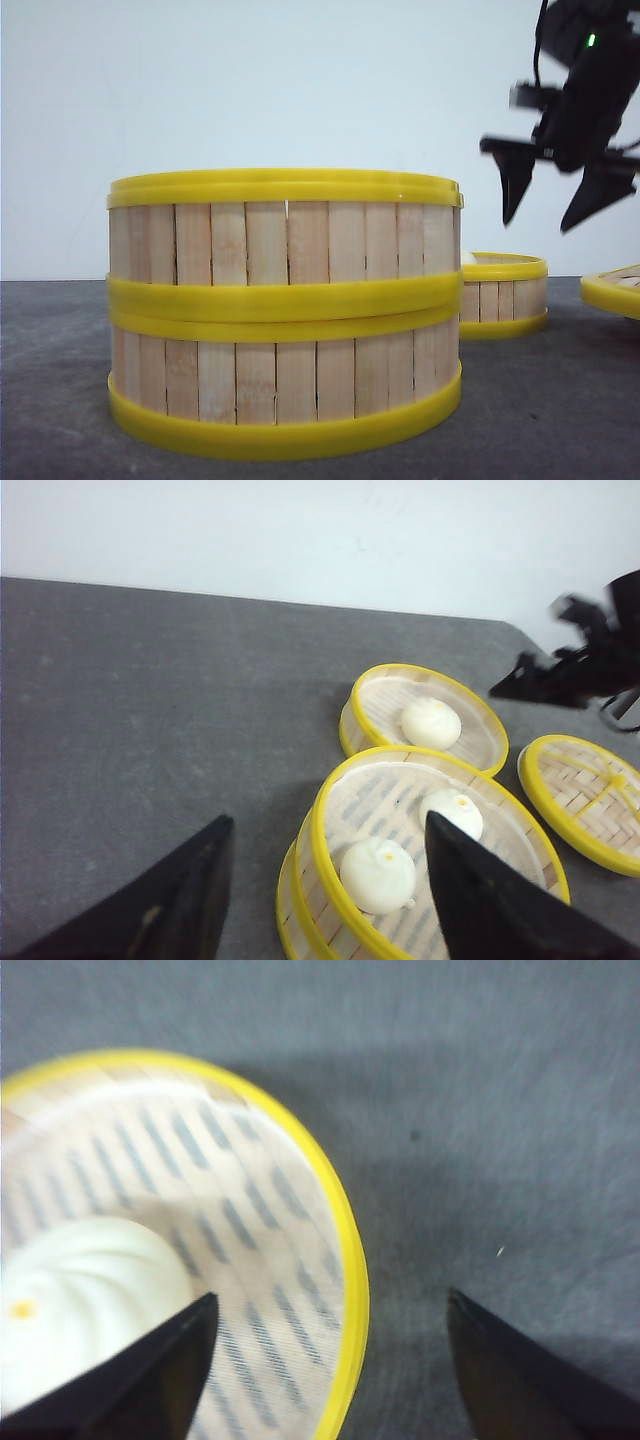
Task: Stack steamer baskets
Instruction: 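Lower the right gripper onto the rim of the basket beside the stack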
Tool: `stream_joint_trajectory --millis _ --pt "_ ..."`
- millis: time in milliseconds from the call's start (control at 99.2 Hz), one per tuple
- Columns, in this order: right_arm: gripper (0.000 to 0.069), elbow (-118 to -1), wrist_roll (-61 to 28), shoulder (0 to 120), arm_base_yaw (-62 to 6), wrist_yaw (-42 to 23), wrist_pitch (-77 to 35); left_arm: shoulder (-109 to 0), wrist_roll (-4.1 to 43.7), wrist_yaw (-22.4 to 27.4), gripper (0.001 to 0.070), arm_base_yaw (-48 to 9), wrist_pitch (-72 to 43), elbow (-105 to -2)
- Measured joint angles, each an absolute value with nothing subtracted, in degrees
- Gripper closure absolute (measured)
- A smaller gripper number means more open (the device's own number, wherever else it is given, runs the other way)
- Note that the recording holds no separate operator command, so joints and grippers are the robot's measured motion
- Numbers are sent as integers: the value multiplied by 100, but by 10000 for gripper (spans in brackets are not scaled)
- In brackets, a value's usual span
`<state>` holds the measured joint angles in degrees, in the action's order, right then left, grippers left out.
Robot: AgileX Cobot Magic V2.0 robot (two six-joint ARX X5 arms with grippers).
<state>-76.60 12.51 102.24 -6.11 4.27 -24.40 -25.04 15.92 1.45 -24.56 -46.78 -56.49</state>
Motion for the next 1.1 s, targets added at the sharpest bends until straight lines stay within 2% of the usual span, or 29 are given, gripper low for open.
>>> stream_joint_trajectory --millis 161,312,675,827,1099 --pt "315 -7662 1334 10556 -611 427 -2294 -2403 1594 145 350 -2456 -4797 -5649" --pt "383 -7669 1380 10731 -611 427 -2182 -2403 1594 143 350 -2456 -5000 -5649" --pt "623 -7671 1533 10868 -607 318 -2152 -2403 1594 130 353 -2456 -5081 -5649" --pt "659 -7671 1586 10868 -626 281 -2141 -2403 1594 121 353 -2456 -5078 -5649" --pt "662 -7706 1640 10864 -626 121 -2060 -2403 1597 119 353 -2456 -5081 -5649"
